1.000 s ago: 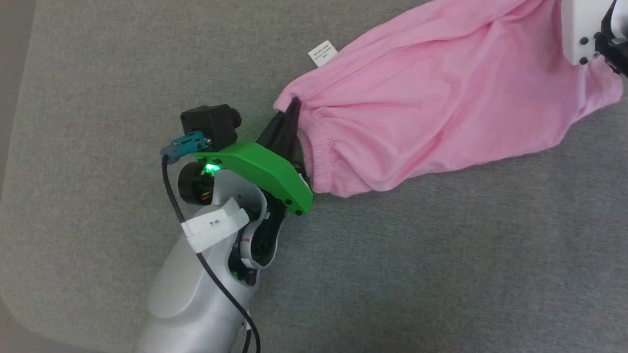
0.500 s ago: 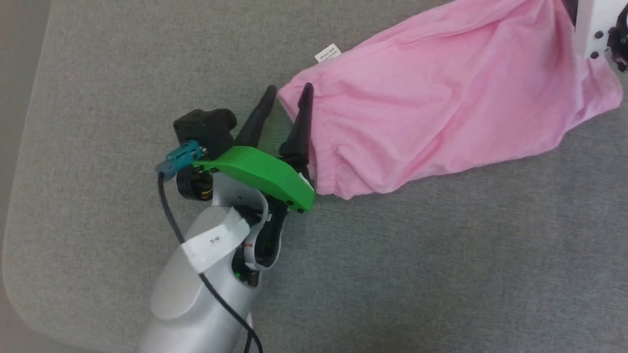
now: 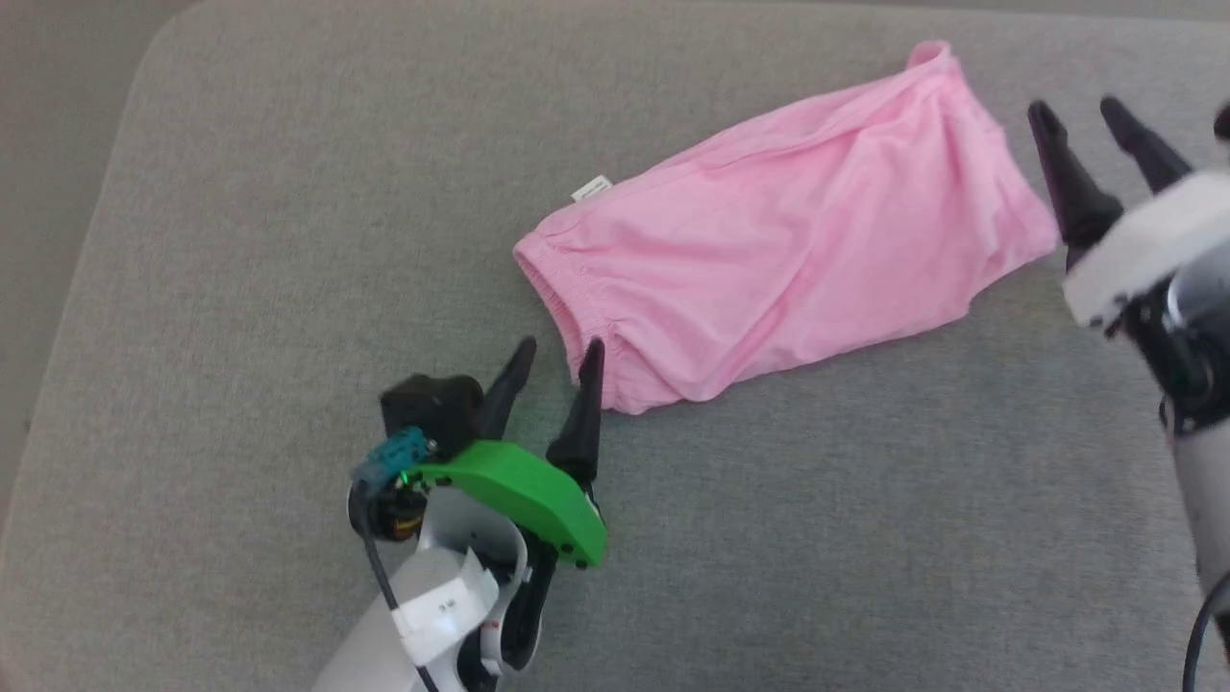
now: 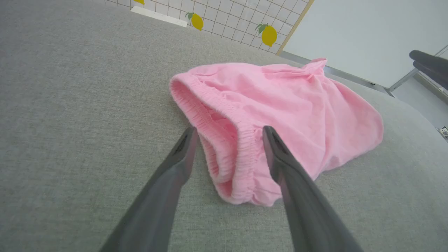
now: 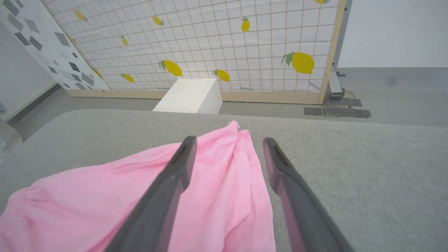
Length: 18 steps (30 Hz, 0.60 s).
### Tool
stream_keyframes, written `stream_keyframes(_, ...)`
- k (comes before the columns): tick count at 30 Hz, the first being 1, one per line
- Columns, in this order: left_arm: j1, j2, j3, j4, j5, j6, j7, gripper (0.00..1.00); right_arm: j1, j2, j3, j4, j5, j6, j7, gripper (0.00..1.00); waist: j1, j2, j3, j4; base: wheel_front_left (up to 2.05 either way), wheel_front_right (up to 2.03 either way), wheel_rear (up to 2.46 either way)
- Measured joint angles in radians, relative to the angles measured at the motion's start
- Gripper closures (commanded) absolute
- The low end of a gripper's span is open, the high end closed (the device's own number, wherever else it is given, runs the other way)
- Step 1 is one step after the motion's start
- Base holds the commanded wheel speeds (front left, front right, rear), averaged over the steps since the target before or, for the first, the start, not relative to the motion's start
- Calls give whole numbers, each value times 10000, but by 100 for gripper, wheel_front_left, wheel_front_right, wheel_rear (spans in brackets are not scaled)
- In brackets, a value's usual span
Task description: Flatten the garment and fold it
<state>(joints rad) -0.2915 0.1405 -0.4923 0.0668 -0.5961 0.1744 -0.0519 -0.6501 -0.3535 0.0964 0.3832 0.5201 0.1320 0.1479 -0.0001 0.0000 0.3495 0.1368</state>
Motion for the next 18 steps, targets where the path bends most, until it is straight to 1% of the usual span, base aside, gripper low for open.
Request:
stream_keyframes(3,152,86,-178,290,184,157,77,0,1097,368,-516,-863,-19,0,-535,0,0,0,-321,-192,0,0,0)
stream_keyframes(5,160,151,-207,573,301,253,58,0,1710,667,-813,-1440,-238,0,-802,0,0,0,-462,-348,0,0,0)
stream_keyframes(10,147,155,-207,1327,598,604,-29,0,3010,1661,-1421,-2773,-911,0,-1200,0,0,0,-711,-763,0,0,0)
stream_keyframes(14,123,151,-82,1923,671,917,-113,0,3604,2359,-1630,-3496,-1312,0,-1235,0,0,0,-826,-1079,0,0,0)
stream_keyframes(18,30,90,54,2399,673,1212,-213,0,3858,2686,-1590,-3812,-1444,0,-1204,0,0,0,-888,-1385,0,0,0)
